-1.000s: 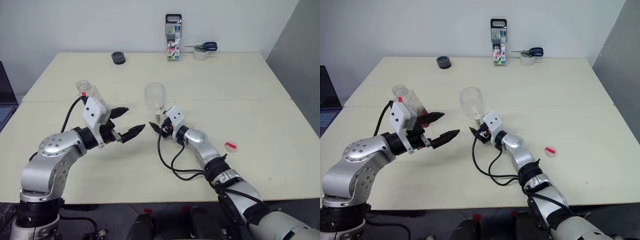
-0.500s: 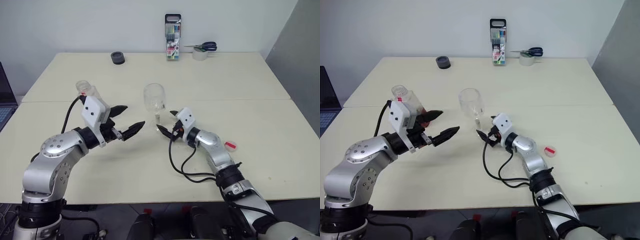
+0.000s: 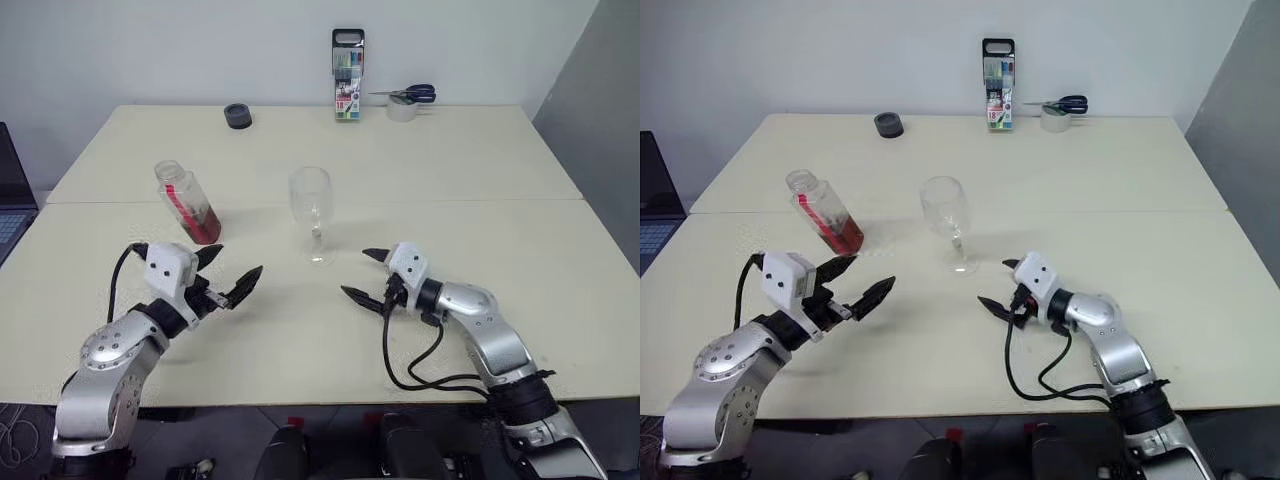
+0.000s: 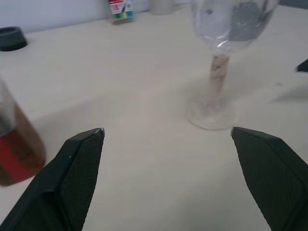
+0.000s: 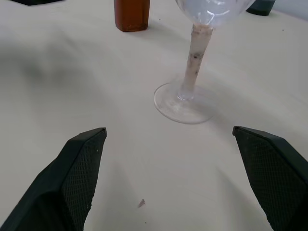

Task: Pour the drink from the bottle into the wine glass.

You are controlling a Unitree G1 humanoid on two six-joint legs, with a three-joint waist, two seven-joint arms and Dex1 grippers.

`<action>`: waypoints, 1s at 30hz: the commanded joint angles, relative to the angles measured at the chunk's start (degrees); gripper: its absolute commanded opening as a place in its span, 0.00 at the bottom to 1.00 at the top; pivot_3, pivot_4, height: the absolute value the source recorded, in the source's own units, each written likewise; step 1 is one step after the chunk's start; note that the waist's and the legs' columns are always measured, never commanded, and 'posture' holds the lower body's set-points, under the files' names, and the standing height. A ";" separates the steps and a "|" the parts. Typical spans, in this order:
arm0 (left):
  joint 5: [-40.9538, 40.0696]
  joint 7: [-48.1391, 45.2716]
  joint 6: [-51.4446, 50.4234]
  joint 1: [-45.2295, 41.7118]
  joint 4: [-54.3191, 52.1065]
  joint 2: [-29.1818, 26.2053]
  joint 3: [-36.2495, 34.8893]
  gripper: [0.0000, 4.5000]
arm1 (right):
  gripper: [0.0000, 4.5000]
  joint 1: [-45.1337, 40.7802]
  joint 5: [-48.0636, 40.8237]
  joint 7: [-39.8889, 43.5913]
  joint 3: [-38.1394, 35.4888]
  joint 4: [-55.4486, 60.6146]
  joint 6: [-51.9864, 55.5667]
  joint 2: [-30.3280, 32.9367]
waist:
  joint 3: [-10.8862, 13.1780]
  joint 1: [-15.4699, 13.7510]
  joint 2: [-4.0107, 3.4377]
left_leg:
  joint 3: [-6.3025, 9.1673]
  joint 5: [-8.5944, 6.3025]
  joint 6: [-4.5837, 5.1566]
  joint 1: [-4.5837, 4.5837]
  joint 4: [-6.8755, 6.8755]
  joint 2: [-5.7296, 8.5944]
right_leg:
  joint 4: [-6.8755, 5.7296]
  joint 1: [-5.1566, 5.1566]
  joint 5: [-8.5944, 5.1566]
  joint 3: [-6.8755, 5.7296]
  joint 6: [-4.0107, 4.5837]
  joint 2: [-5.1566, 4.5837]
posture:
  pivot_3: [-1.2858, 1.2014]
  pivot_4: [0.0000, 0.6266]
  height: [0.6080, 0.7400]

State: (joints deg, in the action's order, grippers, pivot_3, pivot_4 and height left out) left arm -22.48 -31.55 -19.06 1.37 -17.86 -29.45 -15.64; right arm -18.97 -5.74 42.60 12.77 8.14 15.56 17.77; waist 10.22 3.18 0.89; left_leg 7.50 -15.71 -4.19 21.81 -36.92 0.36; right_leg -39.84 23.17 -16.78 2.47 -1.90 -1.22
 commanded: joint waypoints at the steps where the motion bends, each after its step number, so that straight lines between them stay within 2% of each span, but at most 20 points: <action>1: 3.38 3.23 5.65 1.32 3.71 2.14 -1.50 1.00 | 0.99 0.95 -3.15 0.65 -0.81 7.35 0.93 0.38 | 0.00 0.00 0.01 | 0.00 0.00 0.00 0.01 0.00 0.00 | 0.01 0.00 0.00 0.00 0.00 0.00 | 0.52 0.24 1.00; 11: 6.15 5.55 15.14 -1.42 15.01 3.87 -2.36 1.00 | 0.99 3.55 -5.92 0.38 -0.47 11.45 1.46 0.43 | -0.03 -0.47 0.06 | 0.02 0.00 0.00 0.03 -0.01 0.02 | 0.05 -0.01 0.00 -0.05 0.00 -0.01 | 0.52 0.24 1.00; 22: 2.64 5.27 13.64 -8.00 21.76 3.23 -3.80 1.00 | 0.99 2.60 -12.82 2.55 0.29 17.32 7.84 2.49 | -0.03 -0.57 0.07 | 0.06 0.00 0.00 0.04 -0.02 0.03 | 0.05 -0.02 0.00 -0.09 0.00 -0.01 | 0.52 0.24 1.00; 30: 4.19 5.99 14.80 -13.32 27.07 1.38 -3.97 1.00 | 0.99 1.15 -17.80 3.21 -0.58 20.43 12.37 3.40 | -0.04 -0.47 0.08 | 0.08 0.00 0.00 0.04 -0.01 0.02 | 0.05 -0.02 0.00 -0.09 0.00 -0.01 | 0.52 0.24 1.00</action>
State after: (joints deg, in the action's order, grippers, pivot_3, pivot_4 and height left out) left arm -18.66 -25.64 -5.55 -11.05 9.57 -27.25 -18.36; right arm -16.88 -21.73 45.39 13.01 25.94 27.29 20.97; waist 10.18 2.70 0.97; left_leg 7.59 -15.70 -4.19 21.85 -36.93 0.38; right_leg -39.79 23.15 -16.77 2.37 -1.91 -1.23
